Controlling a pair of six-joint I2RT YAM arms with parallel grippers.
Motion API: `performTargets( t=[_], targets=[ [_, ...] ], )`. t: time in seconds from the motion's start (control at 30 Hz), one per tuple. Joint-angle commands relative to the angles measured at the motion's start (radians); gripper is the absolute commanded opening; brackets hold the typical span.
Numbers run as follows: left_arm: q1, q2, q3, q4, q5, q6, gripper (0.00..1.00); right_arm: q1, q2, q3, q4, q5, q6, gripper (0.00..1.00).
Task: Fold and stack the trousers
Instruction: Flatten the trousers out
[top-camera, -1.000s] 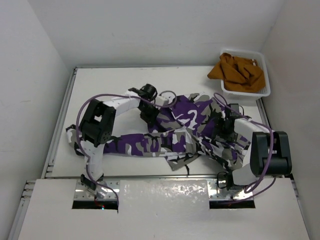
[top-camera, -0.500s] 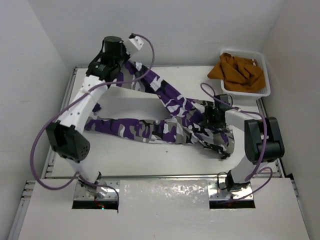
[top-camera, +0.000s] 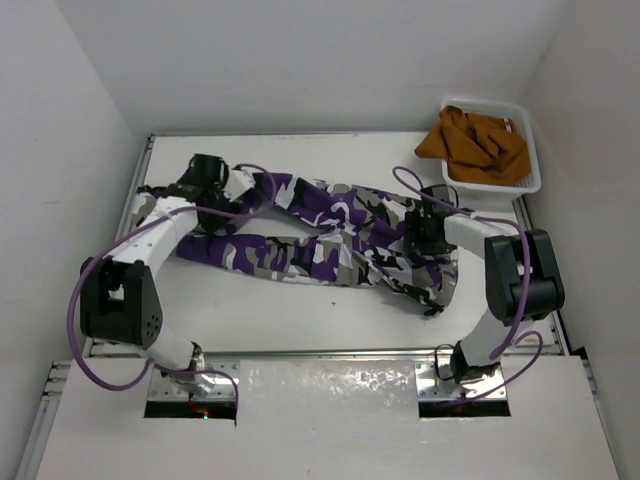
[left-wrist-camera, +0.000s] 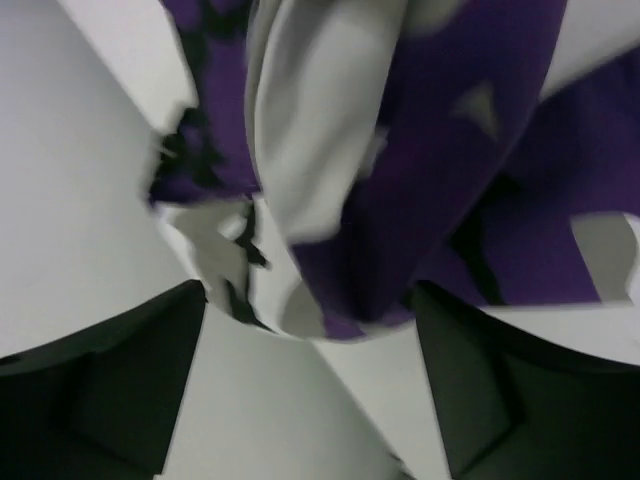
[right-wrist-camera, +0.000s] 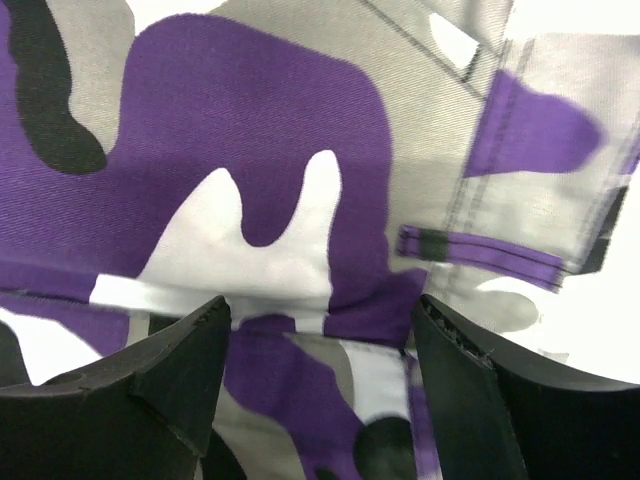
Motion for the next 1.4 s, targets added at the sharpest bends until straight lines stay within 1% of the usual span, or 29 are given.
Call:
performTargets(
  t=[0.0, 0.03, 0.07, 0.1, 0.13, 0.2, 0.23, 0.33, 0.4, 0.47, 0.53, 0.63, 0.67, 0.7, 0.77, 0.87, 0.9, 0.97, 1.0, 1.03, 1.07, 1.13, 1.17, 1.2, 1.23, 1.27, 1.3, 1.33, 1.37],
  targets=[
    [0.125, -0.030, 0.176, -0.156, 0.173, -0.225, 0.86, -0.008, -0.072, 0.097, -0.108, 0.027, -0.028, 0.72],
    [0.227, -0.017, 0.248, -0.193, 0.219, -0.311, 0.87, -0.013, -0.091, 0.131, -0.131, 0.027, -0.025, 0.73],
    [0.284, 0.003, 0.410, -0.228, 0.259, -0.354, 0.87, -0.017, -0.127, 0.145, -0.177, 0.022, -0.017, 0.73],
    [0.335, 0.050, 0.490, -0.299, 0.326, -0.421, 0.87, -0.028, -0.144, 0.159, -0.202, 0.015, -0.005, 0.73],
    [0.431, 0.075, 0.616, -0.330, 0.360, -0.446, 0.87, -0.065, -0.161, 0.171, -0.248, -0.011, 0.030, 0.73],
    [0.504, 0.138, 0.678, -0.378, 0.396, -0.491, 0.87, -0.117, -0.215, 0.159, -0.276, -0.057, 0.081, 0.73],
    [0.551, 0.151, 0.672, -0.375, 0.394, -0.495, 0.86, -0.175, -0.238, 0.123, -0.280, -0.077, 0.128, 0.73],
    [0.608, 0.210, 0.608, -0.309, 0.371, -0.520, 0.85, -0.235, -0.338, 0.038, -0.297, -0.117, 0.188, 0.72],
    [0.648, 0.299, 0.617, -0.302, 0.393, -0.548, 0.85, -0.249, -0.402, -0.016, -0.316, -0.116, 0.205, 0.73],
    [0.671, 0.390, 0.658, -0.305, 0.391, -0.575, 0.85, -0.257, -0.434, -0.050, -0.351, -0.169, 0.234, 0.75],
    [0.700, 0.460, 0.700, -0.302, 0.429, -0.577, 0.85, -0.277, -0.476, -0.096, -0.391, -0.186, 0.259, 0.80],
    [0.705, 0.504, 0.709, -0.276, 0.463, -0.558, 0.88, -0.294, -0.517, -0.143, -0.415, -0.209, 0.302, 0.91],
    [0.705, 0.526, 0.706, -0.263, 0.510, -0.557, 0.89, -0.295, -0.520, -0.155, -0.411, -0.220, 0.313, 0.92],
    [0.703, 0.537, 0.686, -0.261, 0.535, -0.557, 0.91, -0.295, -0.519, -0.184, -0.403, -0.247, 0.342, 0.93],
    [0.699, 0.560, 0.654, -0.255, 0.564, -0.551, 0.92, -0.294, -0.505, -0.232, -0.376, -0.287, 0.377, 0.96],
    [0.700, 0.549, 0.533, -0.194, 0.555, -0.532, 0.92, -0.294, -0.488, -0.295, -0.336, -0.321, 0.418, 0.99],
    [0.700, 0.541, 0.464, -0.174, 0.554, -0.528, 0.92, -0.294, -0.487, -0.309, -0.323, -0.321, 0.419, 0.99],
    [0.700, 0.526, 0.400, -0.132, 0.564, -0.537, 0.88, -0.295, -0.468, -0.349, -0.270, -0.343, 0.426, 0.98],
    [0.700, 0.526, 0.390, -0.129, 0.567, -0.543, 0.86, -0.294, -0.455, -0.358, -0.213, -0.363, 0.440, 0.96],
    [0.700, 0.526, 0.381, -0.126, 0.574, -0.549, 0.83, -0.294, -0.424, -0.364, -0.187, -0.401, 0.448, 0.92],
    [0.700, 0.524, 0.361, -0.120, 0.574, -0.557, 0.75, -0.294, -0.407, -0.360, -0.169, -0.409, 0.451, 0.79],
    [0.702, 0.521, 0.346, -0.111, 0.575, -0.560, 0.67, -0.294, -0.381, -0.335, -0.167, -0.395, 0.434, 0.57],
    [0.703, 0.518, 0.343, -0.112, 0.578, -0.557, 0.54, -0.295, -0.361, -0.294, -0.181, -0.381, 0.420, 0.35],
    [0.708, 0.514, 0.343, -0.118, 0.584, -0.552, 0.47, -0.295, -0.353, -0.269, -0.213, -0.369, 0.387, 0.22],
    [0.711, 0.495, 0.341, -0.130, 0.587, -0.548, 0.39, -0.297, -0.347, -0.245, -0.228, -0.357, 0.370, 0.13],
    [0.723, 0.483, 0.343, -0.137, 0.580, -0.540, 0.16, -0.300, -0.333, -0.196, -0.243, -0.328, 0.341, 0.04],
    [0.732, 0.450, 0.347, -0.152, 0.560, -0.538, 0.06, -0.301, -0.326, -0.170, -0.269, -0.314, 0.330, 0.00],
    [0.742, 0.431, 0.361, -0.167, 0.496, -0.526, 0.00, -0.306, -0.318, -0.140, -0.279, -0.305, 0.316, 0.00],
    [0.766, 0.414, 0.405, -0.189, 0.457, -0.513, 0.00, -0.310, -0.298, -0.079, -0.294, -0.288, 0.293, 0.00]
  ],
)
